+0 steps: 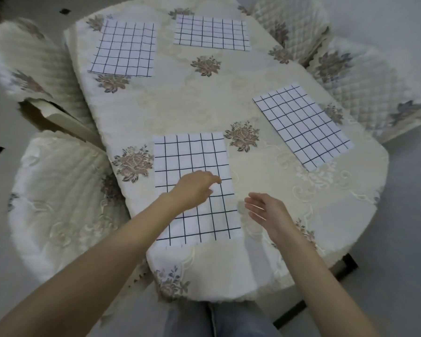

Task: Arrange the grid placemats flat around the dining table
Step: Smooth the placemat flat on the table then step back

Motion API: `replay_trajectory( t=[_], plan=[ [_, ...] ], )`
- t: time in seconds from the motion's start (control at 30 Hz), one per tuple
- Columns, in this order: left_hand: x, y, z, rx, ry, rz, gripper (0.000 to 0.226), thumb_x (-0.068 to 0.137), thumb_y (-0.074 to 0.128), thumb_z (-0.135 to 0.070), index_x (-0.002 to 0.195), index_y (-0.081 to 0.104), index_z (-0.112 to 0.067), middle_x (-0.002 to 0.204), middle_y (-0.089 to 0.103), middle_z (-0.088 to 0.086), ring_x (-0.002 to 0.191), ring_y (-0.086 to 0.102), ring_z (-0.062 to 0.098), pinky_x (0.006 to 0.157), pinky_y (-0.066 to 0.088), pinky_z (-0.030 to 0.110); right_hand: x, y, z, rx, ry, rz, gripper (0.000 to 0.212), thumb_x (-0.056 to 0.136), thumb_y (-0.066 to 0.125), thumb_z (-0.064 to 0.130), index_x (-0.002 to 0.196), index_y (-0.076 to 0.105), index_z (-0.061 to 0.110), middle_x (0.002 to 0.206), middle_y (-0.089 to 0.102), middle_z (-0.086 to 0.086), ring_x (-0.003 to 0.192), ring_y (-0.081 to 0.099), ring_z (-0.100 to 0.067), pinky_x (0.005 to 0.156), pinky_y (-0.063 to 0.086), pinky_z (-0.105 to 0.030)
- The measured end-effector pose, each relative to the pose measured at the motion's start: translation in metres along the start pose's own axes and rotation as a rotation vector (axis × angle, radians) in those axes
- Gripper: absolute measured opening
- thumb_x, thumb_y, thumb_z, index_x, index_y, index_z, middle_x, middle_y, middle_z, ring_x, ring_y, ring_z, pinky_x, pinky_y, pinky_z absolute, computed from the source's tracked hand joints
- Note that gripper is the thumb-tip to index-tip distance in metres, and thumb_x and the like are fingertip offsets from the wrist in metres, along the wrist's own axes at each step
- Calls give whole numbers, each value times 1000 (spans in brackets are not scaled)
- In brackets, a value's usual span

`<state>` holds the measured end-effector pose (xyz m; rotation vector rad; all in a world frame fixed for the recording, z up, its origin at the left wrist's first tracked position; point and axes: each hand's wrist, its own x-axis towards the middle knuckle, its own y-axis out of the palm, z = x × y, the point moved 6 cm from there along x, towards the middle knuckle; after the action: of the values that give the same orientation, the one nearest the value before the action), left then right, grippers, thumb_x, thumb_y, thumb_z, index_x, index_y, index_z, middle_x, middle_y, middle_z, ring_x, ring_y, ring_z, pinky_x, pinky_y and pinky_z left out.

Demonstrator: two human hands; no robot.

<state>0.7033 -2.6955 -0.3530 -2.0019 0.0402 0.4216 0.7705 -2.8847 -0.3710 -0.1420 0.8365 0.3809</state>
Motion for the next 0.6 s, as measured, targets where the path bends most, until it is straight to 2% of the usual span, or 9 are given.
replay_trajectory(
  t=[0.1,0.17,0.27,0.33,0.4,0.5,0.6],
  plan=[
    [37,9,-22,259,181,36,46,96,48,-7,139,46,-22,143,46,2,127,46,25,88,44,37,12,-1,-5,-44,5,-60,11,93,56,13,95,66,9,89,69,-6,81,65,-16,74,48,-25],
    [58,14,-29,347,246,57,50,94,48,-3,140,44,-21,151,36,4,131,42,27,91,41,36,22,-4,-8,-138,-17,-99,9,92,57,10,89,66,11,85,68,-5,78,63,-16,73,47,-26],
    [80,17,-32,383,292,86,48,94,51,-7,140,45,-19,152,33,7,131,40,28,98,38,39,39,-2,-16,-441,-77,-116,7,84,66,16,83,68,10,84,66,-4,76,58,-17,69,45,-29],
    [91,22,-30,398,324,109,50,90,60,-10,138,48,-19,148,39,6,129,42,27,98,38,38,46,4,-20,-695,-98,-125,28,78,72,32,95,68,10,92,66,2,82,59,-15,71,43,-27],
    [99,27,-25,403,333,133,52,84,69,-15,133,52,-20,141,45,5,127,42,25,98,35,36,48,11,-20,-882,-116,-158,36,78,72,42,102,63,16,96,62,6,87,58,-14,70,40,-27],
    [106,31,-19,385,332,135,52,81,73,-24,129,54,-21,134,47,4,124,41,23,96,30,34,47,24,-23,-1057,-169,-189,33,81,68,43,103,60,20,100,60,7,87,59,-15,68,38,-27],
    [110,30,-16,379,347,117,48,78,76,-29,121,57,-21,129,48,3,120,42,23,99,30,33,51,33,-28,-1099,-180,-186,22,84,65,37,99,60,21,104,62,5,81,55,-14,66,36,-26]
  ],
)
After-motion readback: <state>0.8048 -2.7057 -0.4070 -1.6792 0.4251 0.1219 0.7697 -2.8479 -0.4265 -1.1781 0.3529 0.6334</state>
